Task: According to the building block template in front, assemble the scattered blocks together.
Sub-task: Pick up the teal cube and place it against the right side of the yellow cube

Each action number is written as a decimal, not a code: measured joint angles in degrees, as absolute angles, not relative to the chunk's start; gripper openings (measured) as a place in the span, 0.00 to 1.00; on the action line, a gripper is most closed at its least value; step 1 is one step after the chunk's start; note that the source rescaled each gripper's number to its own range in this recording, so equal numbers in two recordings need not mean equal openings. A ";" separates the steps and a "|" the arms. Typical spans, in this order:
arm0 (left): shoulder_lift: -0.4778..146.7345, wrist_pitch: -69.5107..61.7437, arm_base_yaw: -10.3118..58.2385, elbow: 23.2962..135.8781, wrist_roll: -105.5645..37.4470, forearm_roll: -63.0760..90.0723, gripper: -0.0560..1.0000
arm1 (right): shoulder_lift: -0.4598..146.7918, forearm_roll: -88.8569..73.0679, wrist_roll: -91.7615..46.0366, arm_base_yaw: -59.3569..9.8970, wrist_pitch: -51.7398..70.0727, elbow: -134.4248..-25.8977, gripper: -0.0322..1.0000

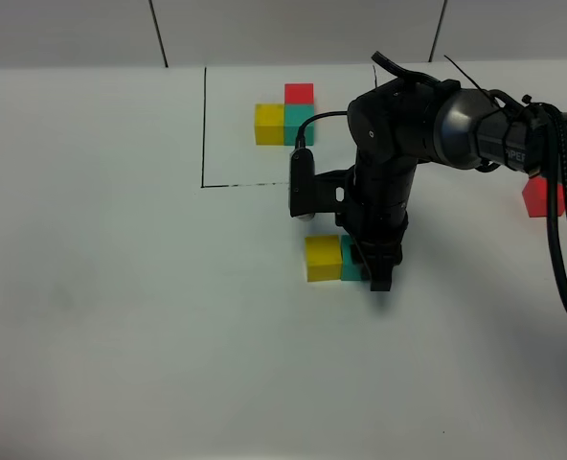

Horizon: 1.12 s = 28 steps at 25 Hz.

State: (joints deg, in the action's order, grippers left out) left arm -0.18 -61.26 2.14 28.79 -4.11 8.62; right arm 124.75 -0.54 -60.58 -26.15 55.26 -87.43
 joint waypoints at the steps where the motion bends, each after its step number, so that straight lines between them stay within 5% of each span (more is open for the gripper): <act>1: -0.18 -61.26 2.14 28.79 -4.11 8.62 0.87 | 124.75 -0.60 -60.47 -26.15 55.25 -87.43 0.03; 28: -0.18 -61.26 2.14 28.79 -4.11 8.62 0.87 | 124.75 -0.65 -59.51 -26.15 55.52 -87.43 0.03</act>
State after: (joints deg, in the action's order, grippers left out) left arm -0.18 -61.26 2.14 28.79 -4.11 8.62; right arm 124.75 -0.65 -59.51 -26.15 55.52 -87.43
